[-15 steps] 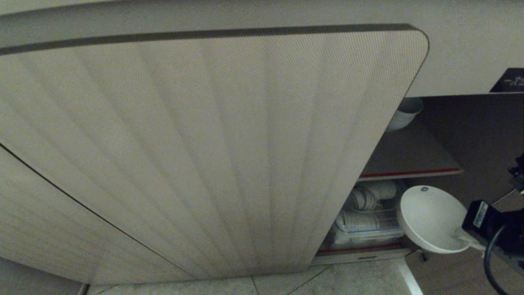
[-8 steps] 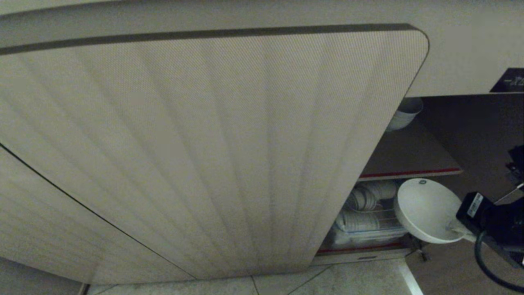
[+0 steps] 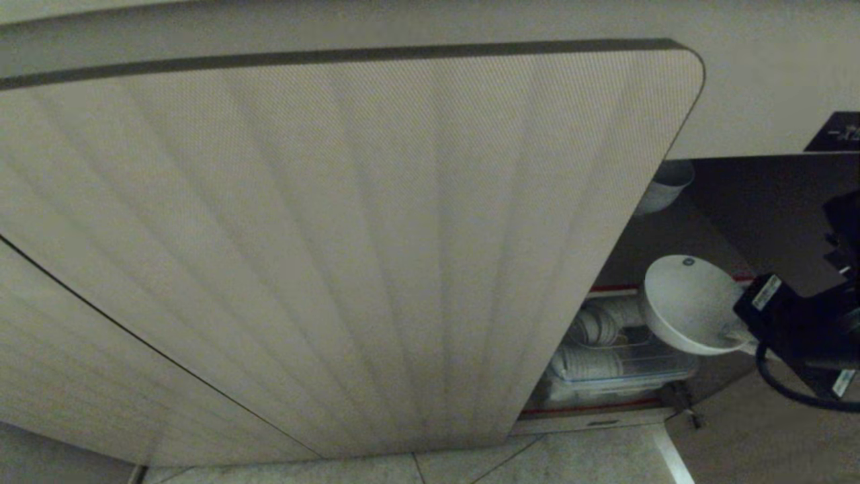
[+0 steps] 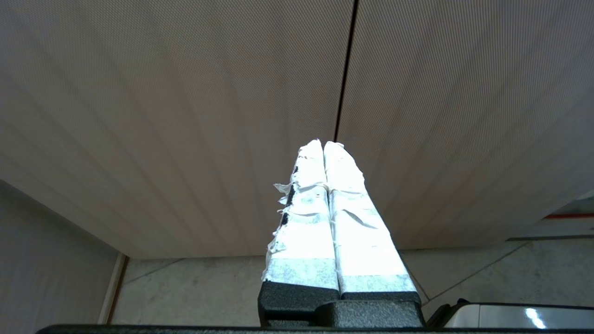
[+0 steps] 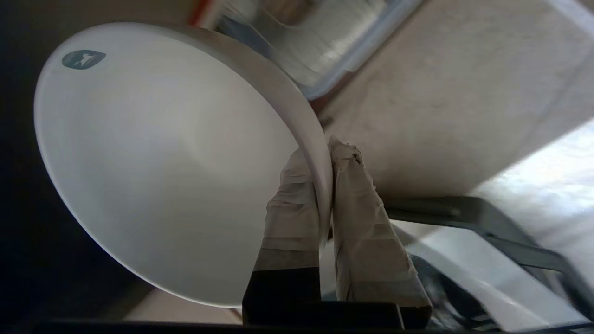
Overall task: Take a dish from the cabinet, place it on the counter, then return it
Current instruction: Put it back into the cabinet
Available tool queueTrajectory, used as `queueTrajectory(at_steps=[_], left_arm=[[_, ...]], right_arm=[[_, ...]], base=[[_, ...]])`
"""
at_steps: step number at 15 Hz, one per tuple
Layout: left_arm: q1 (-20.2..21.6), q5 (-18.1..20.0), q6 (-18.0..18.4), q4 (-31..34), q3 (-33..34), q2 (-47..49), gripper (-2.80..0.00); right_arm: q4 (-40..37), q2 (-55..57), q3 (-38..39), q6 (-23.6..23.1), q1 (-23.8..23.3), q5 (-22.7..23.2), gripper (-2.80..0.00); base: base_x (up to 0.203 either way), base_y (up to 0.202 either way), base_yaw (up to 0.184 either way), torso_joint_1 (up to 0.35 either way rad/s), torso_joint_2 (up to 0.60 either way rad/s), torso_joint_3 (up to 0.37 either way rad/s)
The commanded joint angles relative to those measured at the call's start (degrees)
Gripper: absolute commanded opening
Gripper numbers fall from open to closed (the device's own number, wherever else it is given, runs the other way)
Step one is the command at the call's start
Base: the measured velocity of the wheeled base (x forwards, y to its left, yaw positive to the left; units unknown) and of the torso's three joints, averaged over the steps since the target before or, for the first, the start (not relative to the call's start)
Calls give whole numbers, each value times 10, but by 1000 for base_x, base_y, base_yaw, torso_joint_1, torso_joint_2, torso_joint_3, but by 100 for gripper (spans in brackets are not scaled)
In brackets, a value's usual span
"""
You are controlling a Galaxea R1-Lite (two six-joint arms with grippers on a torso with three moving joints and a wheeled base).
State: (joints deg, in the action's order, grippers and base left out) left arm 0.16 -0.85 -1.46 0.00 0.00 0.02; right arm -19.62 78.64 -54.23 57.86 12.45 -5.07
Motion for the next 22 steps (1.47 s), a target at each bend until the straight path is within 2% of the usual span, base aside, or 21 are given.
queueTrajectory(at_steps=[1,22], left_arm=[[0,0,0,0,0,0,-280],[0,0,0,0,0,0,-280]], right_arm=[[1,11,-7,5,0,0,-280],[61,110,-59,5,5,-20,-280]], base=[[0,0,0,0,0,0],[0,0,0,0,0,0]])
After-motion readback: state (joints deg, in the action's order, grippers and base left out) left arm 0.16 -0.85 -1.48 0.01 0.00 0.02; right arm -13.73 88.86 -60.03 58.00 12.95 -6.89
